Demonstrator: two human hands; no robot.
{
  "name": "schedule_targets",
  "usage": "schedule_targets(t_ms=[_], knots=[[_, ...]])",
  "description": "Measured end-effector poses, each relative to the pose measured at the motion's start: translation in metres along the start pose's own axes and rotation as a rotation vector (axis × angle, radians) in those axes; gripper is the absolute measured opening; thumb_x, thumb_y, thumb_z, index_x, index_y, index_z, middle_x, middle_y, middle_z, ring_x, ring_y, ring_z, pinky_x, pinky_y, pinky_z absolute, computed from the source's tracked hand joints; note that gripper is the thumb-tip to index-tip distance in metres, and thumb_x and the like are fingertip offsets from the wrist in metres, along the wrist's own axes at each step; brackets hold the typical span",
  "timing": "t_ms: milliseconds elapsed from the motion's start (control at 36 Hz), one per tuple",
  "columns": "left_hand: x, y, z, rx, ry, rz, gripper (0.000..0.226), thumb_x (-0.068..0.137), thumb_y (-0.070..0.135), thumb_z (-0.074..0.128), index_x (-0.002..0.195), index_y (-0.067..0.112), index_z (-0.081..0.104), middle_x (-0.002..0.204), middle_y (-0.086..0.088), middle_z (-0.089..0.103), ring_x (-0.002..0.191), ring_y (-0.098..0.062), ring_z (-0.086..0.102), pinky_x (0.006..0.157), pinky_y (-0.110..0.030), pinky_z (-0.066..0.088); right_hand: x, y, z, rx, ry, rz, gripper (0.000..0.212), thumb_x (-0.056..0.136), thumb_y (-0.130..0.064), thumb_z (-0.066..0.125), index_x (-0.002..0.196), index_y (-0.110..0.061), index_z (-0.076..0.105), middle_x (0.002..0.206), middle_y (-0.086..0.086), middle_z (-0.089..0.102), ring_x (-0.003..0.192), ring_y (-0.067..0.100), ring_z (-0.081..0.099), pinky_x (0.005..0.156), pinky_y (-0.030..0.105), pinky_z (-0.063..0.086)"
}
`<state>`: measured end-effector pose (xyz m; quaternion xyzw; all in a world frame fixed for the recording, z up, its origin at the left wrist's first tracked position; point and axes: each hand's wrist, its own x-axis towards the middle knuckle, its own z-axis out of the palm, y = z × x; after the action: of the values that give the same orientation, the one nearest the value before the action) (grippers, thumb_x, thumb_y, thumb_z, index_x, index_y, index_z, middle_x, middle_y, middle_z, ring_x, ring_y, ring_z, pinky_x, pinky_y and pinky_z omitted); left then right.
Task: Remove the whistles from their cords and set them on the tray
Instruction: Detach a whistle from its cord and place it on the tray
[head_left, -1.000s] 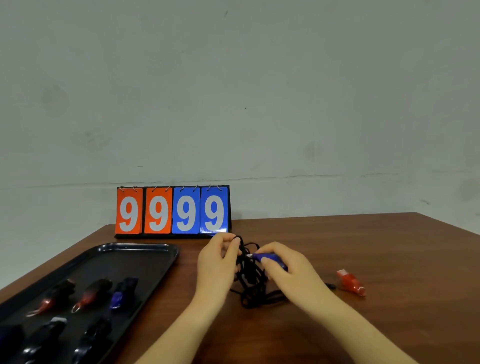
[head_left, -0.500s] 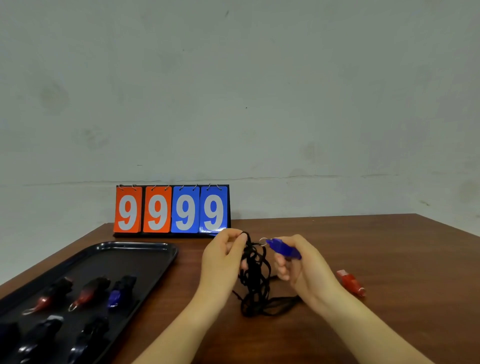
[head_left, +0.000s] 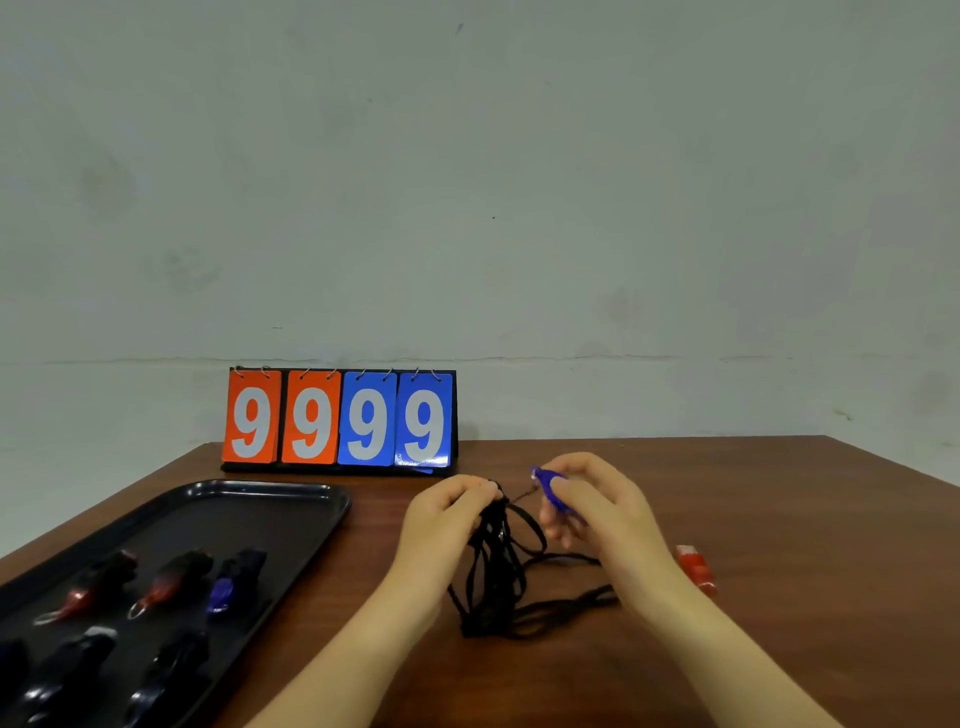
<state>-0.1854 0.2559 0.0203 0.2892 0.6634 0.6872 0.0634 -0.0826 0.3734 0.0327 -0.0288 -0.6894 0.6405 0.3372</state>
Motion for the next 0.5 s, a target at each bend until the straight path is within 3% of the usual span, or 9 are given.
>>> schedule_targets(t_ms=[111, 222, 306, 389, 500], knots=[[-0.004, 0.001, 0.002, -0.123, -0.041, -0.051, 0.015, 0.091, 0.021, 0.061, 0.091, 0.014, 0.074, 0.086, -0.003, 0.074, 0.081, -0.01, 0.066, 0.069, -0.019, 0.051, -0.002, 0.005, 0.002, -0.126, -0.069, -0.04, 0.008, 0.093, -0.005, 0.057, 0.094, -0.01, 0.063, 0.064, 0.005, 0.063, 0.057, 0.014, 0.057, 0.054, 0.023, 0.045], [-0.008, 0.002, 0.005, -0.198, -0.06, -0.082, 0.016, 0.093, 0.018, 0.058, 0.094, 0.013, 0.074, 0.093, -0.007, 0.073, 0.094, -0.02, 0.069, 0.084, -0.034, 0.055, -0.004, 0.01, 0.006, -0.249, -0.063, -0.045, 0.011, 0.093, -0.013, 0.059, 0.101, -0.018, 0.062, 0.075, 0.0, 0.069, 0.065, 0.006, 0.063, 0.06, 0.017, 0.048], [-0.01, 0.003, 0.005, -0.216, -0.052, -0.077, 0.017, 0.093, 0.017, 0.057, 0.093, 0.014, 0.074, 0.093, -0.007, 0.074, 0.094, -0.022, 0.069, 0.087, -0.04, 0.054, -0.003, 0.013, 0.008, -0.305, -0.014, -0.039, 0.014, 0.091, -0.017, 0.063, 0.102, -0.022, 0.057, 0.085, -0.003, 0.07, 0.075, 0.006, 0.067, 0.065, 0.021, 0.053], [-0.009, 0.003, 0.006, -0.216, -0.022, -0.065, 0.017, 0.093, 0.015, 0.057, 0.09, 0.016, 0.074, 0.09, -0.005, 0.074, 0.093, -0.022, 0.069, 0.086, -0.04, 0.055, -0.002, 0.016, 0.007, -0.385, -0.008, -0.044, 0.018, 0.087, -0.021, 0.068, 0.098, -0.027, 0.055, 0.093, -0.006, 0.07, 0.083, 0.008, 0.068, 0.075, 0.028, 0.058], [-0.008, -0.001, 0.006, -0.209, -0.021, -0.08, 0.016, 0.093, 0.02, 0.059, 0.092, 0.024, 0.074, 0.092, 0.004, 0.075, 0.095, -0.015, 0.068, 0.08, -0.032, 0.056, -0.002, 0.019, 0.006, -0.422, 0.004, -0.084, 0.019, 0.085, -0.022, 0.07, 0.095, -0.032, 0.058, 0.093, -0.013, 0.067, 0.087, 0.0, 0.064, 0.076, 0.02, 0.055]])
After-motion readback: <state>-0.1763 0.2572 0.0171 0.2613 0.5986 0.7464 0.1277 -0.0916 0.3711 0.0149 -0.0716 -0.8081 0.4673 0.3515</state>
